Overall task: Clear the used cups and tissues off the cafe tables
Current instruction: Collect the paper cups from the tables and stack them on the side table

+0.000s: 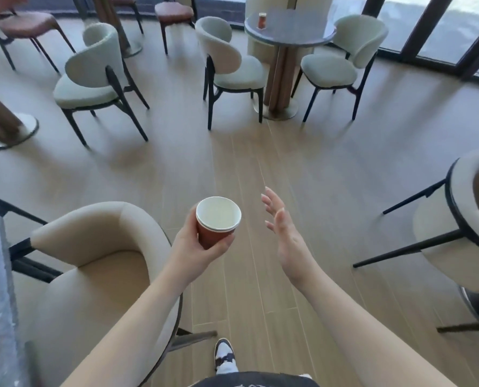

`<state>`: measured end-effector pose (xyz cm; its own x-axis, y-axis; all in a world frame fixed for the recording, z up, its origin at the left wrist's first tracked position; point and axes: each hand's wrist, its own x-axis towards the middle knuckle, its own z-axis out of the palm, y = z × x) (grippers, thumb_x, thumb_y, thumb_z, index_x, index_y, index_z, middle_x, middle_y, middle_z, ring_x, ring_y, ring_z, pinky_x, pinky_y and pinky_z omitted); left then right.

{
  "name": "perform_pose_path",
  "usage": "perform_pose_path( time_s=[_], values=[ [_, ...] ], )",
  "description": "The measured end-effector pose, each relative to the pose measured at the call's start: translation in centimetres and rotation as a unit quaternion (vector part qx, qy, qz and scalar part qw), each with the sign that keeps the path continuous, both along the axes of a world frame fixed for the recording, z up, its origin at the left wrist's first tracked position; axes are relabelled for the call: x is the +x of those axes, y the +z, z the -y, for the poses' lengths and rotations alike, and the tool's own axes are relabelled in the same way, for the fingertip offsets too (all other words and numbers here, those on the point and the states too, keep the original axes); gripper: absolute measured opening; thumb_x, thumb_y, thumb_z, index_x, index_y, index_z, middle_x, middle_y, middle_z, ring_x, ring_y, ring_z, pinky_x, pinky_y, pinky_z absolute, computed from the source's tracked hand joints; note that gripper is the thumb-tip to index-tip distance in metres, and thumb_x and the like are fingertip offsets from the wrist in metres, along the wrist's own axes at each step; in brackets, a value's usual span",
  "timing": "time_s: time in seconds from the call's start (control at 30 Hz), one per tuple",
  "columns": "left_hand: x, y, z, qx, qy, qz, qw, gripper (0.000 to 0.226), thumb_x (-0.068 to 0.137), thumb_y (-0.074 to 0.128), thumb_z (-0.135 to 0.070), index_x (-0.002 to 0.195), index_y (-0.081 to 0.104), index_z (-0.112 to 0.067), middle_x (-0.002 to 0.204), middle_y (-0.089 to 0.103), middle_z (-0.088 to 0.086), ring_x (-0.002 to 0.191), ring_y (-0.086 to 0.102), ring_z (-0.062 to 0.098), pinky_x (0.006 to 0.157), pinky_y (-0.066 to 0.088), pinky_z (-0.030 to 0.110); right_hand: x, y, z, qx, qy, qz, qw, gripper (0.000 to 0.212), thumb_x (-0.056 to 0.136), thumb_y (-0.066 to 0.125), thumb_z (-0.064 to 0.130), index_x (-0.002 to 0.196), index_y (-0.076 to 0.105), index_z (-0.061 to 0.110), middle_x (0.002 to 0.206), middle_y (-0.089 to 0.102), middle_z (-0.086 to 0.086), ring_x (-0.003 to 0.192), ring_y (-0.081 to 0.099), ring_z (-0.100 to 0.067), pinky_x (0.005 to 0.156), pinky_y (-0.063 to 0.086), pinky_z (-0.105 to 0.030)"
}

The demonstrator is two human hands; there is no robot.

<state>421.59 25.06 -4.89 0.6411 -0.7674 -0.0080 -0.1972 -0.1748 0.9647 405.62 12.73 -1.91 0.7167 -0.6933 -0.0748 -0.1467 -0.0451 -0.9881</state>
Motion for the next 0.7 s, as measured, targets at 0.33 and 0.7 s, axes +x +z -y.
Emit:
perform_pose_path(
  time_s=[0.33,0.7],
  values=[
    [5.5,0.9,8.1,-0.003,-0.025,-0.02,0.999,0.072,0.063,0.08,-0.054,0.127,0.048,-0.05,0.116,0.064,-0.033,0.111,0.06,-0.011,0.082,0.046,0.005,4.6,0.4,7.3,-0.003,-0.023,-0.001,1.0,0.075,0.087,0.024,0.085,0.151,0.028,0.047,0.156,0.036,0.021,0.146,0.026,0.007,0.125,0.021,-0.044],
    [8.8,0.2,23.9,0.026,-0.063,-0.008,0.998,0.073,0.067,0.079,-0.055,0.132,0.047,-0.046,0.117,0.064,-0.033,0.111,0.06,-0.009,0.084,0.045,0.006,9.1,-0.1,23.3,0.006,-0.003,0.016,1.0,0.081,0.081,0.026,0.09,0.15,0.028,0.048,0.156,0.036,0.02,0.146,0.026,0.006,0.124,0.022,-0.044]
  ],
)
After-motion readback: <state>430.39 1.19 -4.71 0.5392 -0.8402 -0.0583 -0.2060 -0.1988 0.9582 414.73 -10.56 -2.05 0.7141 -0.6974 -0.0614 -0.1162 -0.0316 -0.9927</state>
